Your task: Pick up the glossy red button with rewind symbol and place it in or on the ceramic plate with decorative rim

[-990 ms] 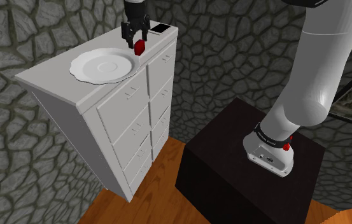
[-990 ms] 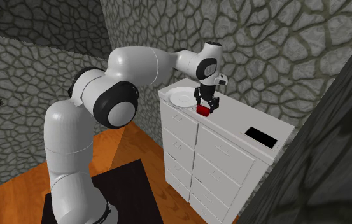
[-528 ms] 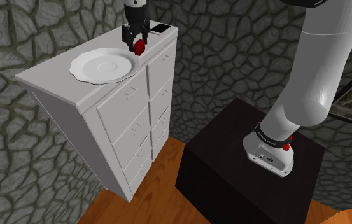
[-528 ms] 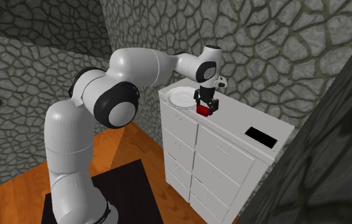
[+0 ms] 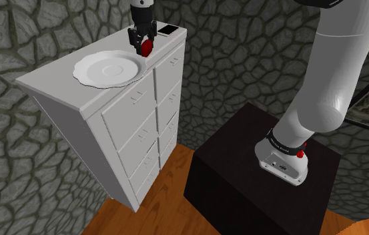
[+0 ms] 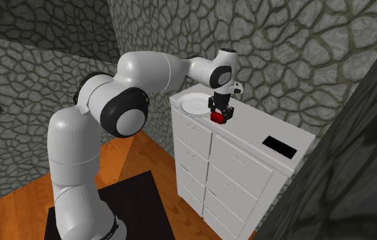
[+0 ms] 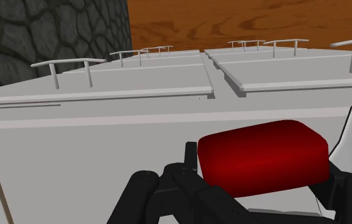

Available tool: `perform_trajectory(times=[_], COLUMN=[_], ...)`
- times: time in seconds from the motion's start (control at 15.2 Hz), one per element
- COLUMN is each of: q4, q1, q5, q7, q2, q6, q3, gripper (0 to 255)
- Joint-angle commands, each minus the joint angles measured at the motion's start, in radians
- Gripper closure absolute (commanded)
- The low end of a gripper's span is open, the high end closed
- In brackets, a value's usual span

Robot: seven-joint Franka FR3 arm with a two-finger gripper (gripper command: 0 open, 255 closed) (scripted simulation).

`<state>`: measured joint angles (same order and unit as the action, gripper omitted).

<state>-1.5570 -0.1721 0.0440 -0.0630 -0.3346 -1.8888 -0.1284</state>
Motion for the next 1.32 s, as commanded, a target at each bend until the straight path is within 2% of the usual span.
perform_trajectory(times=[0.0,0.2,1.25], q4=[0.000,0.000,0.216], q1=[0.000,0.000,-0.005], q5=[0.000,0.000,-0.001], q7=[0.000,0.000,0.002], q2=[0.000,0.000,-0.001], q6=[0.000,0.000,0.215], q3=[0.000,0.000,-0.002], gripper=[255,255,255])
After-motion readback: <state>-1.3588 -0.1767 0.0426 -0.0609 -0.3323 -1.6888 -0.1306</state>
